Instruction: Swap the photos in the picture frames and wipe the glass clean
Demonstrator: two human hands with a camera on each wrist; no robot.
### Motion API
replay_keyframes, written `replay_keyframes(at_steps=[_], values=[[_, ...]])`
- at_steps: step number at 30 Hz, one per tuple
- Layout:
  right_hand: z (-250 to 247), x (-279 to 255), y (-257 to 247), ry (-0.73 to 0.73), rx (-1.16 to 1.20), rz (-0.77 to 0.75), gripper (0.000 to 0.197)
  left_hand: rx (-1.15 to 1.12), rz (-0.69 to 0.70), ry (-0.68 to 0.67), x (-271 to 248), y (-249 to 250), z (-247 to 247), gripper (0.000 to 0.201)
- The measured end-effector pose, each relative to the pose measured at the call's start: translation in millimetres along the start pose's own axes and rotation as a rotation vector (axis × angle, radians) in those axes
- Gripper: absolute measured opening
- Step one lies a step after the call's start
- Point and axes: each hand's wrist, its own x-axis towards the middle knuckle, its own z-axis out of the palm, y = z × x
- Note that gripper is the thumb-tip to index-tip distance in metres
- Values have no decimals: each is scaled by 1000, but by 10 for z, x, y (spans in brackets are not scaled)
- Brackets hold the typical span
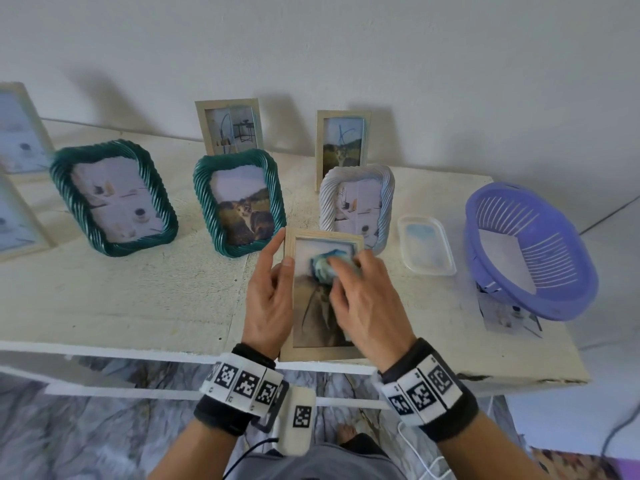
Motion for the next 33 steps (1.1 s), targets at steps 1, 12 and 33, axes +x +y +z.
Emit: replay_keyframes(at_steps=[1,12,33], values=[[-1,41,17,22,-5,31,29,7,2,2,-4,4,5,41],[-109,17,34,-76,-11,-135,28,-26,17,4,4,-44,-7,44],[-48,8,-34,-28,-71,46,32,33,79,57,-13,-71,-40,51]])
